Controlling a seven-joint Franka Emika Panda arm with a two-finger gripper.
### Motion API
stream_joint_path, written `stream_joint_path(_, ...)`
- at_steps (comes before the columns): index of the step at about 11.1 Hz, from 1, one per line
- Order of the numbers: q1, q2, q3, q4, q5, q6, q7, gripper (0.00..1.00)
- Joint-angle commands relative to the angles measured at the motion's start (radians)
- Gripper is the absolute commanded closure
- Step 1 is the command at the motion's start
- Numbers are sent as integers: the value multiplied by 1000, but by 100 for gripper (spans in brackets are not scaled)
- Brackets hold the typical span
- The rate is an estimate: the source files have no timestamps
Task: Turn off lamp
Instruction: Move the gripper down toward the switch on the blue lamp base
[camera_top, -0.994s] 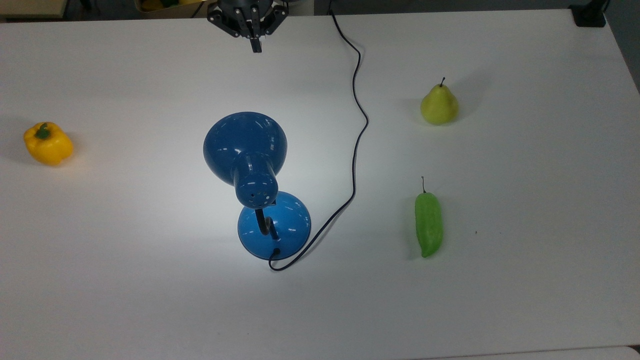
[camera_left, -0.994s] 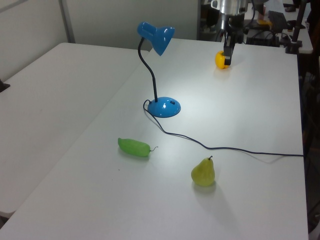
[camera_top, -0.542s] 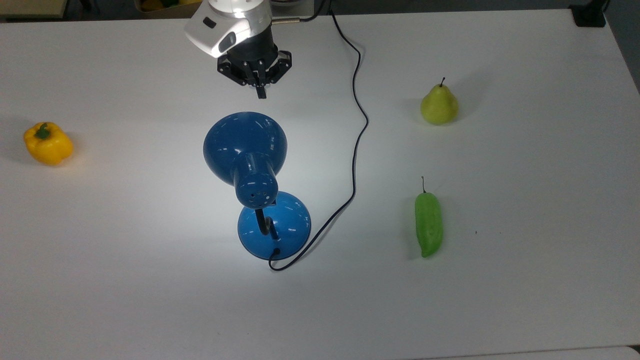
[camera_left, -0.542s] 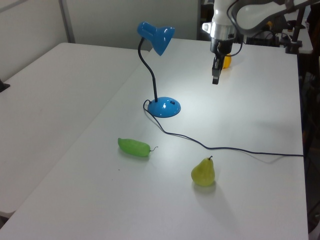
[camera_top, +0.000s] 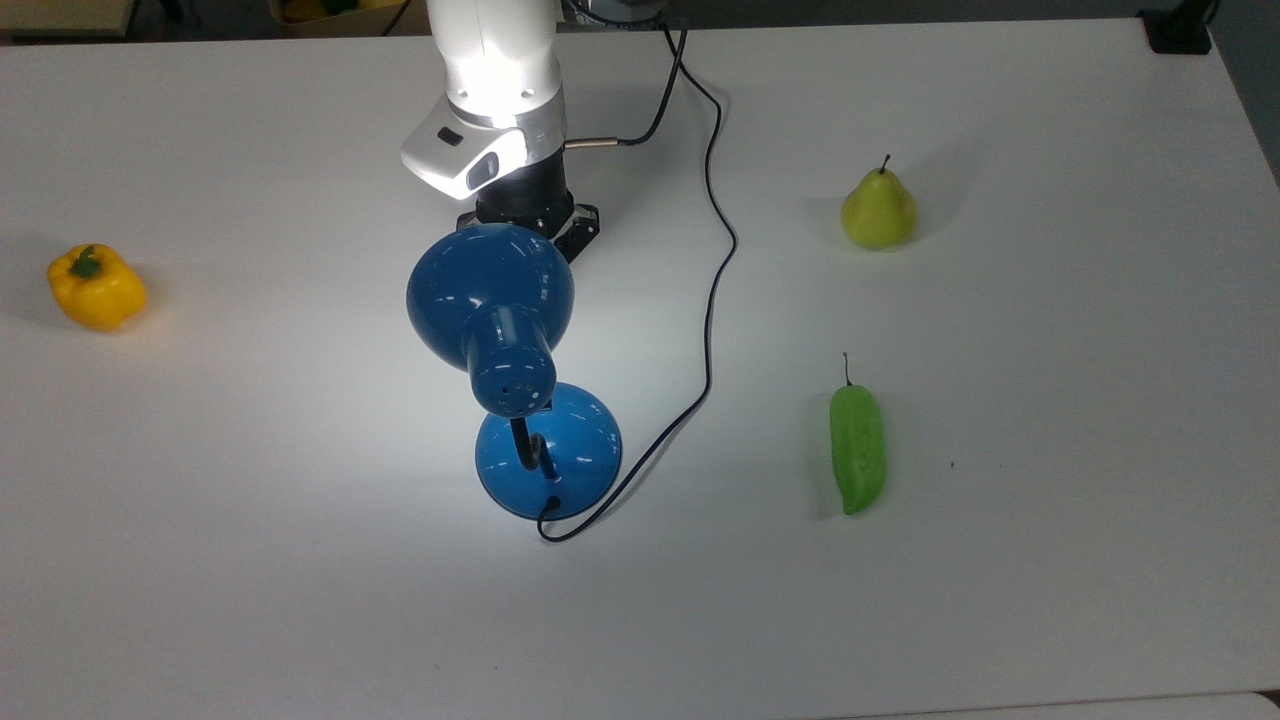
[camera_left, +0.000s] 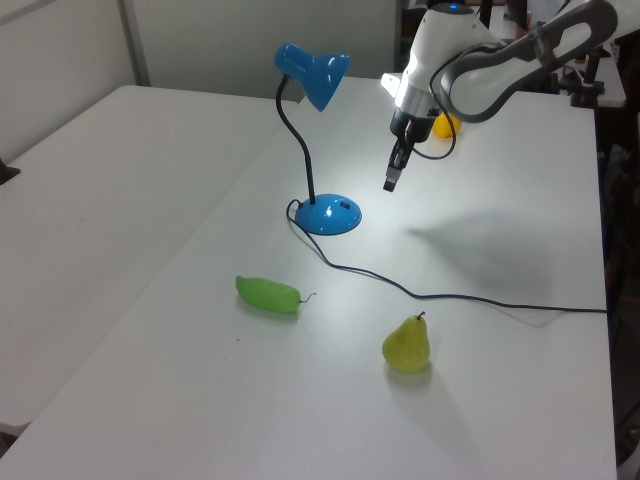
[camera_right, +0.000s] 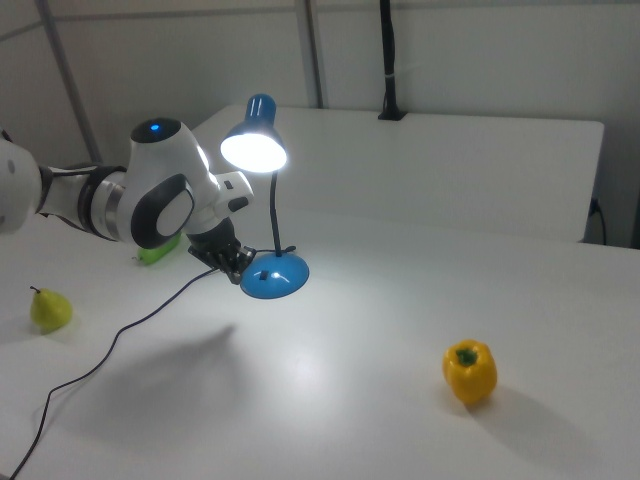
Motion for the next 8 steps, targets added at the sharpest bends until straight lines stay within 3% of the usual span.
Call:
stream_joint_path(1,17,65,-3,-5,-13,194,-5,100)
stream_joint_path(4,20,129,-3,0,-13,391,-5,100)
stream_joint_path(8,20,191,-5,13,-19,503,-14,100)
